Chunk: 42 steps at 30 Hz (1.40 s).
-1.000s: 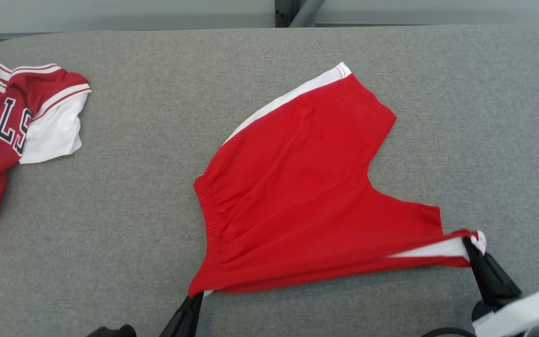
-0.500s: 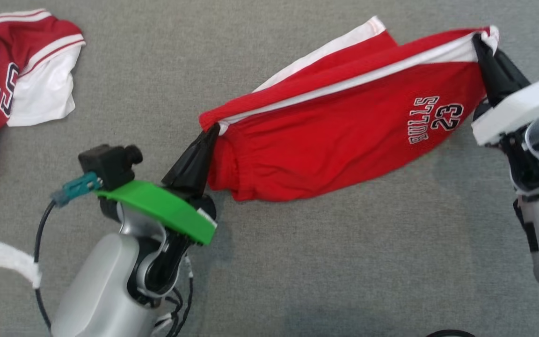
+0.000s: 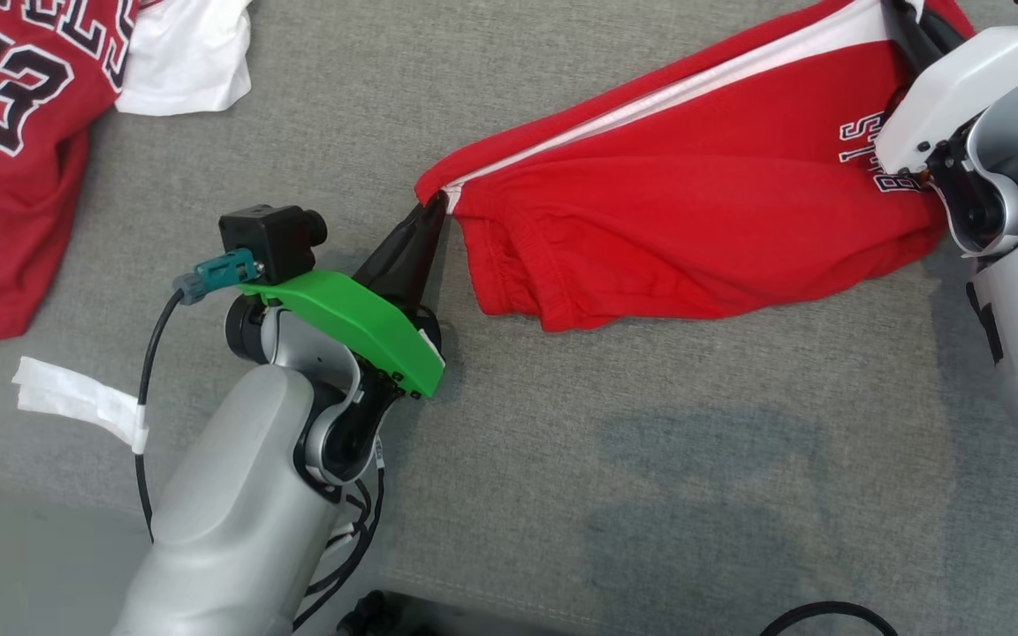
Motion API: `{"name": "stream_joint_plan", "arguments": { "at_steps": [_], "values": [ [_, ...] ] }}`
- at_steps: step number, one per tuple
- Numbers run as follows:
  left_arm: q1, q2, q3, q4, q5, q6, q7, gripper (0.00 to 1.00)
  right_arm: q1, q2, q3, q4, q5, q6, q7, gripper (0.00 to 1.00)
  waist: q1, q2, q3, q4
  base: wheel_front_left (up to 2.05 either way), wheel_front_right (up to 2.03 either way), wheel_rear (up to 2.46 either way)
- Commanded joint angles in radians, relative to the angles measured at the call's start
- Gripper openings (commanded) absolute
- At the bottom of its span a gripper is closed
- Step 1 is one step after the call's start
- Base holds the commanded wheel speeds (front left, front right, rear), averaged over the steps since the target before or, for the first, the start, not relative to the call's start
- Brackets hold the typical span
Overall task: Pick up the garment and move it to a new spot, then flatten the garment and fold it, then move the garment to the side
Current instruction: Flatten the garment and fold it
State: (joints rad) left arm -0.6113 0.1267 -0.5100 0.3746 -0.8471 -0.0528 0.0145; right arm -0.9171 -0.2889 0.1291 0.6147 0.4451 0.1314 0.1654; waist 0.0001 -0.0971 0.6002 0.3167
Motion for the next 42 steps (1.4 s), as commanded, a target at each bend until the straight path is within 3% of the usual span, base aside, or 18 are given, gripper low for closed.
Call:
{"name": "stream_joint_plan", "arguments": {
  "at_steps": [1, 5, 6, 7, 8, 10, 11, 13, 14, 19, 27, 35, 42],
  "values": [
    [-0.016, 0.007, 0.002, 0.01, 0.013, 0.005, -0.003, 0.0, -0.008, -0.003, 0.015, 0.024, 0.008, -0.001, -0.006, 0.0, -0.0001, -0.0003, 0.014, 0.029, 0.0, 0.0, 0.0],
    [-0.013, 0.011, -0.003, 0.017, 0.006, 0.004, 0.011, 0.0, -0.015, -0.01, 0.055, 0.061, 0.018, -0.001, -0.007, 0.0, -0.0001, -0.0003, 0.004, 0.029, 0.0, 0.0, 0.0],
    [-0.013, 0.014, -0.005, 0.019, 0.007, 0.004, 0.015, 0.0, -0.015, -0.012, 0.066, 0.071, 0.023, -0.001, -0.014, 0.18, -0.0001, -0.0003, 0.001, 0.028, 0.0, 0.0, 0.0],
    [-0.012, 0.014, -0.007, 0.022, 0.004, 0.001, 0.016, 0.0, -0.017, -0.013, 0.075, 0.08, 0.028, -0.001, -0.017, 0.45, -0.0001, -0.0003, -0.001, 0.027, 0.0, 0.0, 0.0],
    [-0.01, 0.016, -0.008, 0.024, 0.002, -0.001, 0.018, 0.0, -0.019, -0.016, 0.086, 0.087, 0.027, -0.001, -0.025, 0.98, -0.0001, -0.0003, -0.004, 0.025, 0.0, 0.0, 0.0],
    [-0.008, 0.014, -0.016, 0.021, 0.003, -0.01, 0.017, 0.0, -0.024, -0.023, 0.102, 0.099, 0.033, -0.001, -0.032, 1.0, -0.0001, -0.0003, -0.009, 0.02, 0.0, 0.0, 0.0],
    [-0.006, 0.012, -0.016, 0.019, -0.003, -0.013, 0.014, 0.1, -0.027, -0.028, 0.111, 0.102, 0.033, -0.001, -0.039, 1.0, -0.0001, -0.0003, -0.011, 0.017, 0.0, 0.0, 0.0],
    [-0.003, 0.016, -0.018, 0.014, 0.001, -0.02, 0.004, 0.53, -0.026, -0.037, 0.135, 0.105, 0.029, -0.002, -0.047, 1.0, -0.0001, -0.0003, -0.021, 0.009, 0.0, 0.0, 0.0],
    [0.001, 0.016, -0.017, 0.01, -0.001, -0.022, -0.003, 1.0, -0.023, -0.041, 0.151, 0.102, 0.025, -0.002, -0.048, 1.0, -0.0001, -0.0003, -0.028, 0.005, 0.0, 0.0, 0.0],
    [0.046, 0.068, -0.014, -0.024, 0.049, -0.006, -0.065, 1.0, 0.004, -0.06, 0.235, 0.055, 0.027, -0.001, -0.027, 1.0, -0.0001, -0.0003, -0.085, -0.03, 0.0, 0.0, 0.0],
    [0.263, 0.177, 0.002, -0.235, 0.159, 0.095, -0.209, 1.0, 0.038, -0.203, 0.314, -0.076, -0.059, -0.001, 0.083, 1.0, -0.0001, -0.0003, -0.14, -0.038, 0.0, 0.0, 0.0],
    [0.405, 0.154, 0.023, -0.324, 0.169, 0.131, -0.265, 1.0, 0.071, -0.263, 0.294, -0.101, -0.115, -0.001, 0.199, 1.0, -0.0001, -0.0003, -0.104, 0.034, 0.0, 0.0, 0.0],
    [0.44, 0.1, 0.08, -0.342, 0.249, 0.103, -0.28, 1.0, 0.107, -0.283, 0.287, -0.064, -0.108, -0.001, 0.249, 1.0, -0.0001, -0.0003, -0.094, 0.091, 0.0, 0.0, 0.0]
  ]
}}
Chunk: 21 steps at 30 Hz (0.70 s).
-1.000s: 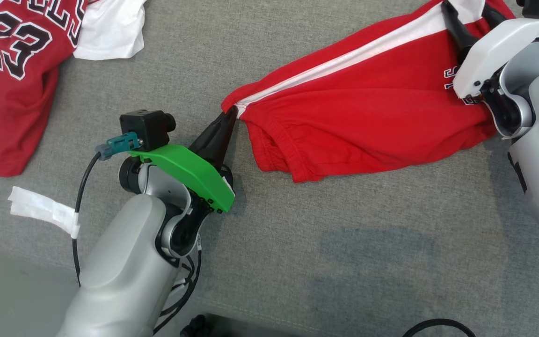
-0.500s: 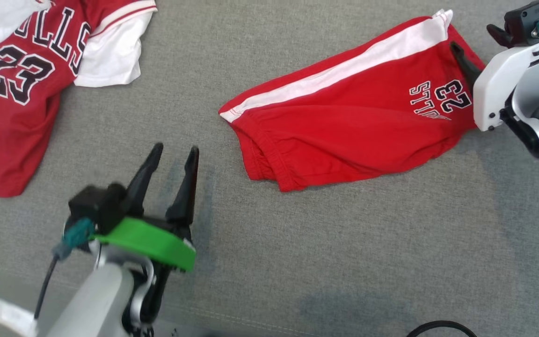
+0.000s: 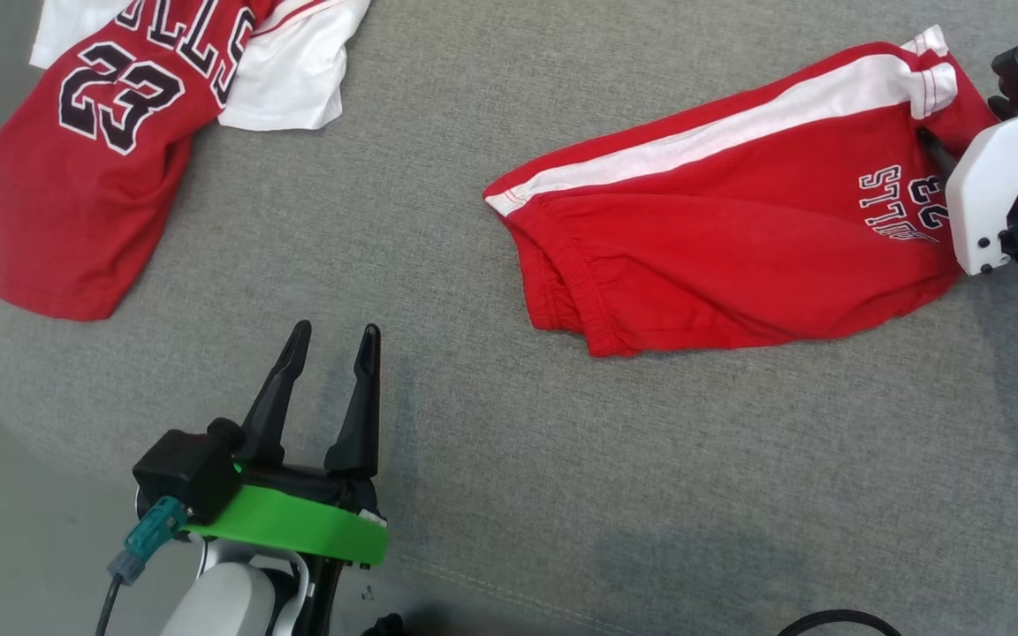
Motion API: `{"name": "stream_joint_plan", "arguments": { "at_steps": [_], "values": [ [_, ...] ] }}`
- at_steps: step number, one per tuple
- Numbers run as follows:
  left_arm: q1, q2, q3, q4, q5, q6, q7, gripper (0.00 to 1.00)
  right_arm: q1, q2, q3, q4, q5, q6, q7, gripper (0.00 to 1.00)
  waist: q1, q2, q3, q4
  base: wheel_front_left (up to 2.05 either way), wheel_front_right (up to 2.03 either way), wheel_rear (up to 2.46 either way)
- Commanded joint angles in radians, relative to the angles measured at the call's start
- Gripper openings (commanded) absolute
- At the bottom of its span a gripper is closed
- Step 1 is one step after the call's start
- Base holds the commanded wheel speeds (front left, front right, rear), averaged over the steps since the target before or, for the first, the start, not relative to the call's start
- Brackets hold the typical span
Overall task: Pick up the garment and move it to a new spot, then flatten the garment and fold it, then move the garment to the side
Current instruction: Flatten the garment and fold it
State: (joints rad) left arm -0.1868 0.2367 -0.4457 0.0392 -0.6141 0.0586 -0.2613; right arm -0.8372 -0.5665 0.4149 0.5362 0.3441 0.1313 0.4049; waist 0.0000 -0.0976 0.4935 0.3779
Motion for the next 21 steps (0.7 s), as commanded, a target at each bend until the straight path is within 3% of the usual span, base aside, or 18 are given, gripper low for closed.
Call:
{"name": "stream_joint_plan", "arguments": {
  "at_steps": [1, 6, 7, 8, 12, 15, 21],
  "values": [
    [0.023, -0.02, 0.025, -0.008, 0.03, -0.016, -0.004, 1.0, 0.034, -0.003, -0.001, 0.024, -0.004, -0.001, 0.015, 1.0, 0.0, 0.0001, 0.01, 0.033, 0.0, 0.0, 0.0],
    [0.059, -0.052, 0.07, -0.002, 0.074, -0.052, -0.004, 1.0, 0.056, -0.004, -0.011, 0.059, -0.003, -0.001, 0.034, 1.0, 0.0, 0.0001, -0.007, 0.037, 0.0, 0.0, 0.0],
    [0.066, -0.059, 0.078, 0.004, 0.084, -0.06, -0.004, 1.0, 0.066, -0.001, -0.013, 0.066, 0.01, -0.001, 0.041, 0.56, 0.0, 0.0001, -0.013, 0.035, 0.0, 0.0, 0.0],
    [0.073, -0.066, 0.085, 0.011, 0.092, -0.069, -0.004, 1.0, 0.073, 0.002, -0.017, 0.07, 0.023, 0.0, 0.044, 0.0, 0.0, 0.0001, -0.02, 0.031, 0.0, 0.0, 0.0],
    [0.102, -0.085, 0.11, 0.038, 0.111, -0.101, -0.004, 1.0, 0.098, 0.024, -0.057, 0.091, 0.1, -0.001, 0.056, 0.0, 0.0, 0.0001, -0.053, 0.002, 0.0, 0.0, 0.0],
    [0.127, -0.086, 0.118, 0.061, 0.127, -0.119, -0.004, 1.0, 0.124, 0.075, -0.126, 0.112, 0.185, -0.002, 0.055, 0.0, 0.0, 0.0001, -0.098, -0.034, 0.0, 0.0, 0.0],
    [0.201, -0.054, 0.134, 0.071, 0.17, -0.141, -0.004, 1.0, 0.209, 0.165, -0.262, 0.084, 0.363, -0.001, 0.073, 0.0, 0.0, 0.0001, -0.217, -0.132, 0.0, 0.0, 0.0]
  ]
}}
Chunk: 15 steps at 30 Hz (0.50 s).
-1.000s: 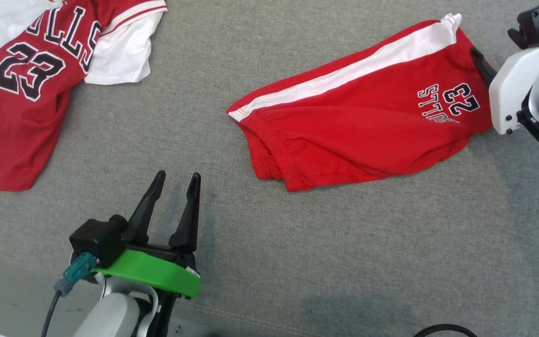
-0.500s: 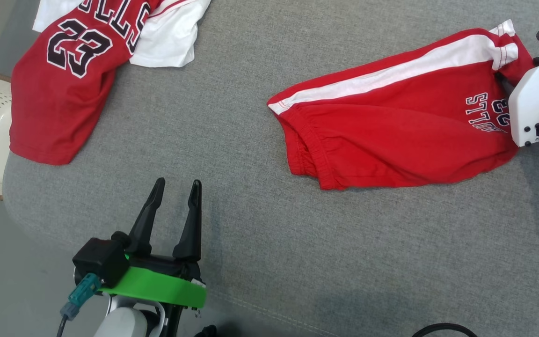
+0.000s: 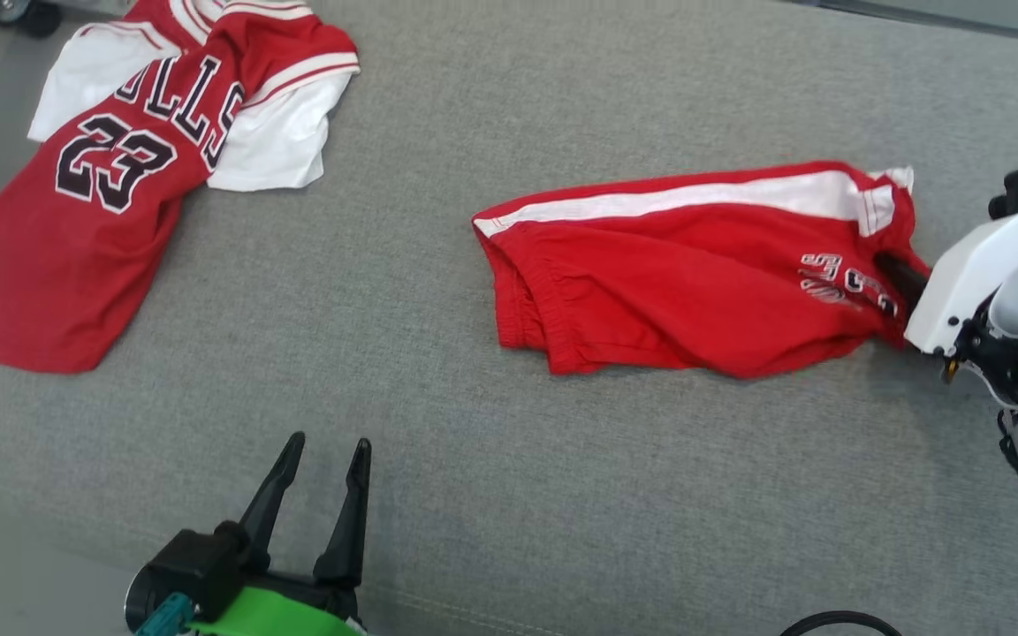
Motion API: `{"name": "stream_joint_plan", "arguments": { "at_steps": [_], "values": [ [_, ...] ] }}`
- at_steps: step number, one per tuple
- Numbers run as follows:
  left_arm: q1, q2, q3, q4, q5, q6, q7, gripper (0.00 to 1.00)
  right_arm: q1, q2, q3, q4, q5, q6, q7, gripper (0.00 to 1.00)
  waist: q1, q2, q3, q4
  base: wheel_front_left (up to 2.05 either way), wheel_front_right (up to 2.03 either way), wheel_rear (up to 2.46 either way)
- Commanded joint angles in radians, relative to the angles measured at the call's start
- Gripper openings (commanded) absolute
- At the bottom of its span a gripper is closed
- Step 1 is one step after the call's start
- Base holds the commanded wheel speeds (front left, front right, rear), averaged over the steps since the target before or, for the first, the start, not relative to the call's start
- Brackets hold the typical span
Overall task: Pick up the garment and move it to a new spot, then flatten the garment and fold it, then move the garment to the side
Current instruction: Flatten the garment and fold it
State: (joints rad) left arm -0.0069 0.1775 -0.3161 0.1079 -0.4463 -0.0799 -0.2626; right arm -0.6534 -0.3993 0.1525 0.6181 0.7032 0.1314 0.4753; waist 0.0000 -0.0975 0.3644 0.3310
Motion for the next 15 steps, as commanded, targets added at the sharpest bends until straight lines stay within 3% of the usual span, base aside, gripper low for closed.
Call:
{"name": "stream_joint_plan", "arguments": {
  "at_steps": [1, 9, 15],
  "values": [
    [0.036, 0.013, 0.009, -0.005, 0.012, -0.007, -0.003, 1.0, 0.046, 0.002, -0.02, -0.007, 0.028, -0.001, 0.015, 0.0, 0.0, 0.0001, -0.103, -0.1, 0.0, 0.0, 0.0],
    [0.149, 0.032, 0.054, -0.036, 0.077, -0.034, -0.003, 1.0, 0.236, 0.006, -0.211, -0.024, 0.129, -0.001, 0.053, 0.0, 0.0, 0.0001, -0.197, -0.178, 0.0, 0.0, 0.0],
    [0.179, -0.009, 0.1, -0.042, 0.101, -0.045, -0.003, 1.0, 0.313, 0.006, -0.382, 0.083, 0.041, -0.001, -0.029, 0.0, 0.0, 0.0001, -0.21, -0.186, 0.0, 0.0, 0.0]
  ]
}}
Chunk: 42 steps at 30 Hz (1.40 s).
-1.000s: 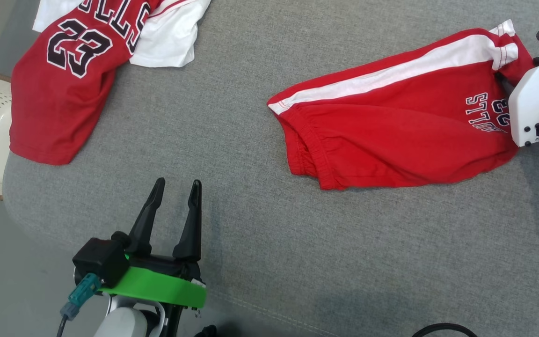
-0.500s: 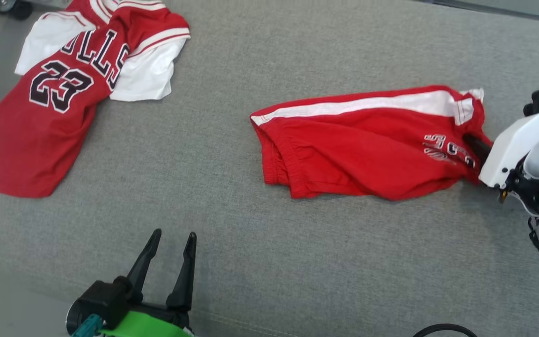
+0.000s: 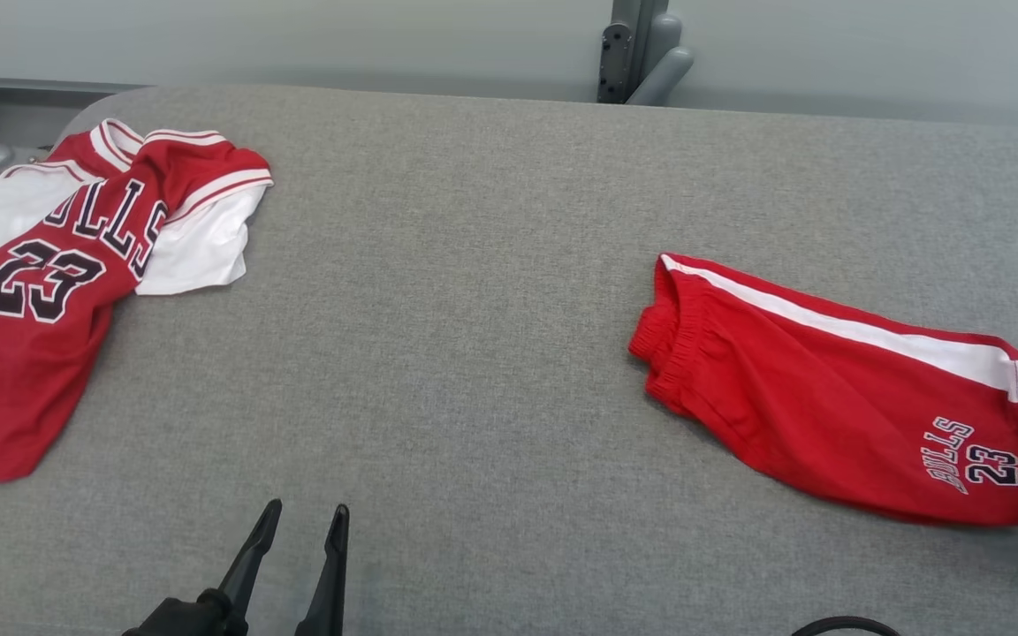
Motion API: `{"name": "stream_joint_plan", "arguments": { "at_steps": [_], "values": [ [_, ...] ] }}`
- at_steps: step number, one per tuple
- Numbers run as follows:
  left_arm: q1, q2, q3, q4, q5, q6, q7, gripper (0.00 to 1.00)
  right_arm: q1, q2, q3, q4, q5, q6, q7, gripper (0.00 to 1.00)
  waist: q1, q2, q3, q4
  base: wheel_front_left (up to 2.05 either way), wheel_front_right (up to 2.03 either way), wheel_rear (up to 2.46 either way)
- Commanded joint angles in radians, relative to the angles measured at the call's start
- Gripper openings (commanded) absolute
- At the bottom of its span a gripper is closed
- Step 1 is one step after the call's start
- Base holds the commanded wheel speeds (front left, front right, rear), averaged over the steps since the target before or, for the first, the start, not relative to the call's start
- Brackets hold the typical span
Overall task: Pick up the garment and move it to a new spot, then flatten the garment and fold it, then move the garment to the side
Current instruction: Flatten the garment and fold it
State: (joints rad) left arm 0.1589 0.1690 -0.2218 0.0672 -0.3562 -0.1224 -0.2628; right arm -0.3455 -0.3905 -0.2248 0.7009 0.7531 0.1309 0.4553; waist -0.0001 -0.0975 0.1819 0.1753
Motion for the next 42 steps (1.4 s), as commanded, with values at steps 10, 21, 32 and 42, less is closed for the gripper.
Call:
{"name": "stream_joint_plan", "arguments": {
  "at_steps": [10, 21, 32, 42],
  "values": [
    [-0.022, -0.009, -0.027, 0.003, 0.014, -0.009, -0.002, 1.0, -0.116, 0.11, -0.071, -0.1, -0.085, 0.0, 0.007, 0.0, 0.0001, 0.0001, -0.061, -0.024, 0.0, 0.0, 0.0],
    [-0.057, 0.011, -0.088, 0.036, -0.002, -0.01, -0.002, 1.0, -0.098, 0.335, 0.097, -0.275, -0.136, 0.0, 0.045, 0.0, 0.0001, 0.0001, -0.037, -0.025, 0.0, 0.0, 0.0],
    [-0.083, 0.011, -0.122, 0.084, -0.026, -0.009, -0.002, 1.0, -0.207, 0.34, 0.353, -0.036, 0.018, 0.0, -0.177, 0.0, 0.0001, 0.0001, -0.008, 0.002, 0.0, 0.0, 0.0],
    [-0.086, -0.003, -0.131, 0.102, -0.038, -0.008, -0.002, 1.0, -0.317, 0.34, 0.529, 0.149, 0.081, 0.0, -0.334, 0.54, 0.0001, 0.0001, -0.018, -0.003, 0.0, 0.0, 0.0]
  ]
}}
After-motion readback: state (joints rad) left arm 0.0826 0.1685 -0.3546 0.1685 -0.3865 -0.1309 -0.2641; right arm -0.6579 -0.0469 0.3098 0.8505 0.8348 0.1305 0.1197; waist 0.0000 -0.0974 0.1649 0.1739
